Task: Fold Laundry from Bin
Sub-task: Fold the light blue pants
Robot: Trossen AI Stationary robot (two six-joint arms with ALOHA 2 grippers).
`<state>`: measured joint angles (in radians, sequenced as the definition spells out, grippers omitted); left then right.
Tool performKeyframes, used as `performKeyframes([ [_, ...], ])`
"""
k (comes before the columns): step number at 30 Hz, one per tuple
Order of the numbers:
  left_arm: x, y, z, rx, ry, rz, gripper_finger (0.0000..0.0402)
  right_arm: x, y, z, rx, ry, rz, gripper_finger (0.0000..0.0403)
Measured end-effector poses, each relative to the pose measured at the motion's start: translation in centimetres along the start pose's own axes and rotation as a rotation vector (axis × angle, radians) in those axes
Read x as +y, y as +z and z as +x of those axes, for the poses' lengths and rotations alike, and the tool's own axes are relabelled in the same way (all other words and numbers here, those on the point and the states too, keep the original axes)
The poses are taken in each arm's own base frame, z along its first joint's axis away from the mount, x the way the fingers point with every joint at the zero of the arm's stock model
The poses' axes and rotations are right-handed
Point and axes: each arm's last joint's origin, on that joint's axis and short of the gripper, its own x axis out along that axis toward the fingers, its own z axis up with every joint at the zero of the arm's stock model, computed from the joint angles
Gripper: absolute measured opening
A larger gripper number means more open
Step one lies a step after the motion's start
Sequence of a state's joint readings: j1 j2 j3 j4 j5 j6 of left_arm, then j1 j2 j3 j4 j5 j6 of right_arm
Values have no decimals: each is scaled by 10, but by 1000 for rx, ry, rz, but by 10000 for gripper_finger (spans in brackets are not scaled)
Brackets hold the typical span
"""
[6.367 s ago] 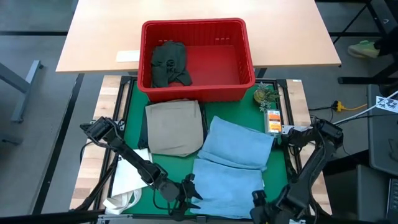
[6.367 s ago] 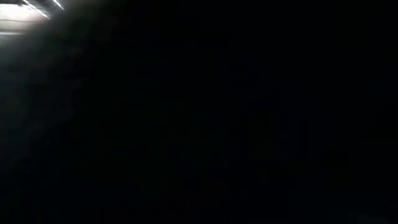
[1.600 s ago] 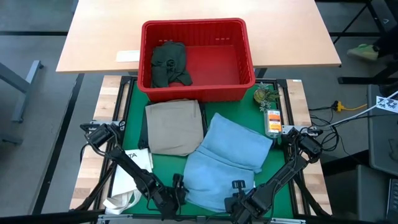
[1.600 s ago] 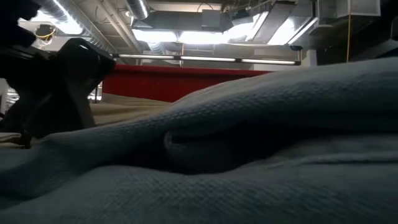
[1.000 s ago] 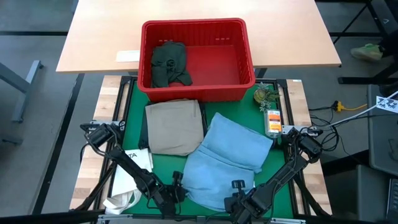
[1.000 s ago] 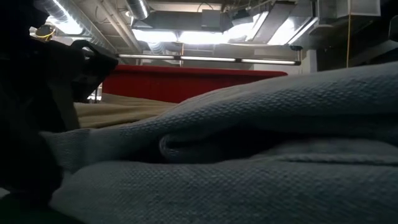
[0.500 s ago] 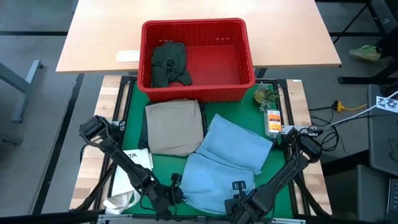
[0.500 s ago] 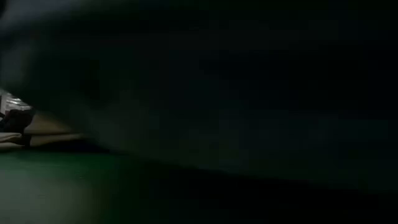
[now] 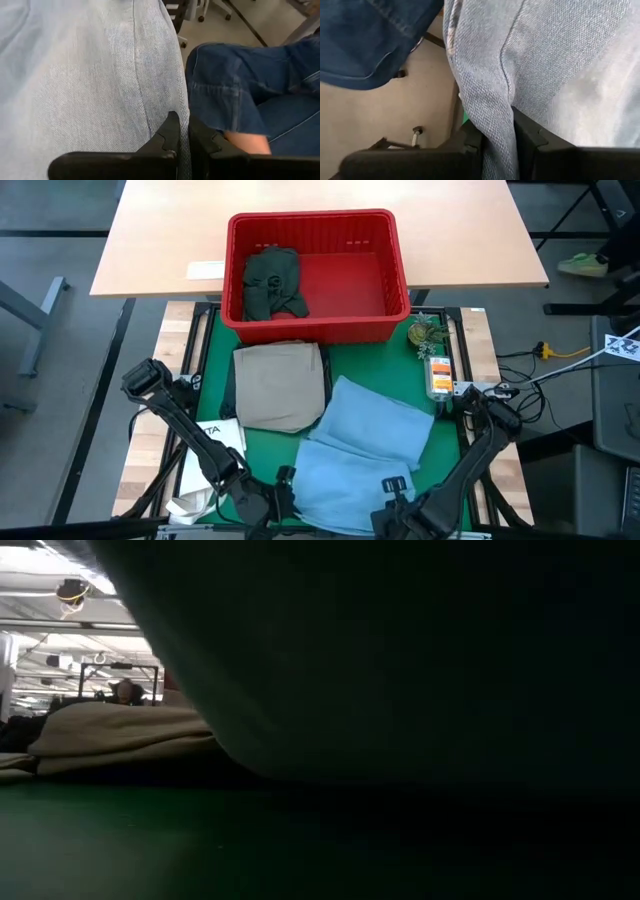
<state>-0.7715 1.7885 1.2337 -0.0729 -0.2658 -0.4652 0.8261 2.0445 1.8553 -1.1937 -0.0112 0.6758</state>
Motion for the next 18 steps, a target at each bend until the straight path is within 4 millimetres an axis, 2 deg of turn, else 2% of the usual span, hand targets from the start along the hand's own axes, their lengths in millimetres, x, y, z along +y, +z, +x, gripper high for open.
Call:
performKeyframes([
  [5, -12, 24, -10, -14, -20, -3, 6, 21, -5, -28, -39, 80, -45, 62],
  [10, -24, 42, -19, -41, -67, -7, 7, 48, -10, -49, -151, 176, -100, 62],
  [14, -29, 53, -25, -76, -74, -12, 8, 60, -16, -58, -214, 188, -127, 62],
  [18, -18, 61, -23, -96, -37, -30, 9, 62, -20, -58, -211, 173, -134, 62],
])
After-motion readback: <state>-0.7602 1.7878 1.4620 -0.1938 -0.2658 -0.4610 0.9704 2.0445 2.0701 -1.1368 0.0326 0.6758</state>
